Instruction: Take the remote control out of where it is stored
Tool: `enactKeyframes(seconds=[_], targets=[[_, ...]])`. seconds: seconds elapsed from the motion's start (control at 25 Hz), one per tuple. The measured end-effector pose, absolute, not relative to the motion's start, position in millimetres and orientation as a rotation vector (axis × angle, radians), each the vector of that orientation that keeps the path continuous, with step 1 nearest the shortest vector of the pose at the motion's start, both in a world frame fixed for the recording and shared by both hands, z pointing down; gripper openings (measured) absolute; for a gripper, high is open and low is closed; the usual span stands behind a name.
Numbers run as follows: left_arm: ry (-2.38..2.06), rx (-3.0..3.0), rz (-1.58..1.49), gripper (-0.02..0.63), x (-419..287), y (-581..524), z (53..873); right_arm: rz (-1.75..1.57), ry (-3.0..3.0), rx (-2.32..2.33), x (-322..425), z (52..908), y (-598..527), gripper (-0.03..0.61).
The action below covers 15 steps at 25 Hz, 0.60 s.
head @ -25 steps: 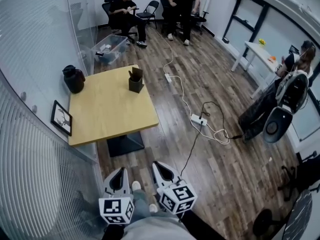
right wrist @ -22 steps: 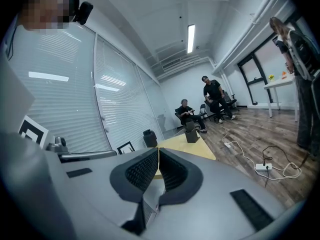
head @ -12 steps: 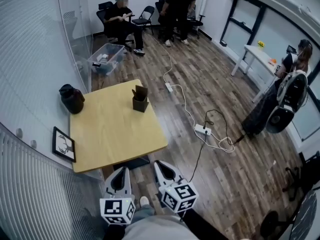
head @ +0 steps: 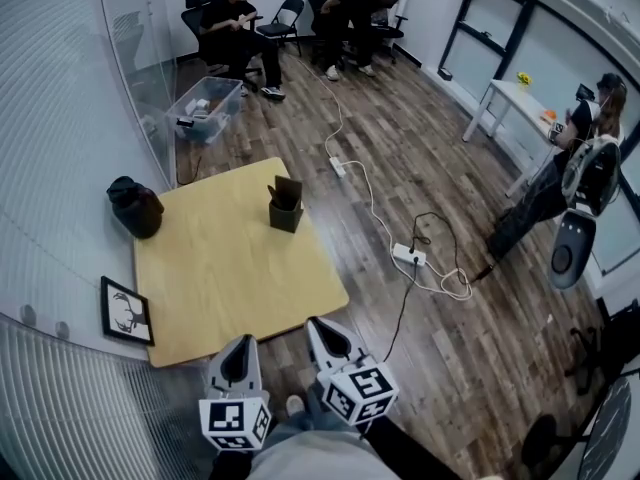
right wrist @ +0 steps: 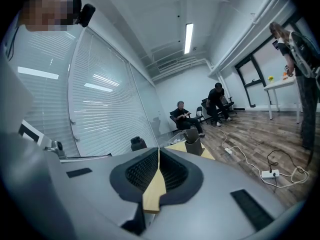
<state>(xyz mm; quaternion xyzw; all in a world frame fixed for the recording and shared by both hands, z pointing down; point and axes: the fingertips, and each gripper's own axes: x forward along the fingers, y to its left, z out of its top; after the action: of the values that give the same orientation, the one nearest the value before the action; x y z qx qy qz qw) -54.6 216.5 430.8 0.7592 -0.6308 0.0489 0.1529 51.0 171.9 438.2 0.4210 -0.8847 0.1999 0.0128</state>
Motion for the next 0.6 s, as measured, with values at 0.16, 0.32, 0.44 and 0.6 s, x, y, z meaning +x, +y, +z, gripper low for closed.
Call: enactKeyframes(seconds=[0.16,0.32,0.44,0.6], targets=[[-1.800,2.164,0.150,0.009,-59.4,193.2,441.0,0.618,-2.748,1.296,43.9,445.3,148.5,0.008],[-1.807,2.156,0.126,0.009,-60.6,157.0,441.4,0.624,-2.750,1.263,40.6,450.3,112.9,0.008],[-1.811,2.149,0.116,0.009,-59.2,127.3,443.2,0.632,-2.744,1.240,39.2,453.8,82.6,0.008],[-1.832,2.130,0.122,0.009,-58.7,86.3,443.7,0.641,-2.751,1.196,35.7,455.0,40.4,0.008]])
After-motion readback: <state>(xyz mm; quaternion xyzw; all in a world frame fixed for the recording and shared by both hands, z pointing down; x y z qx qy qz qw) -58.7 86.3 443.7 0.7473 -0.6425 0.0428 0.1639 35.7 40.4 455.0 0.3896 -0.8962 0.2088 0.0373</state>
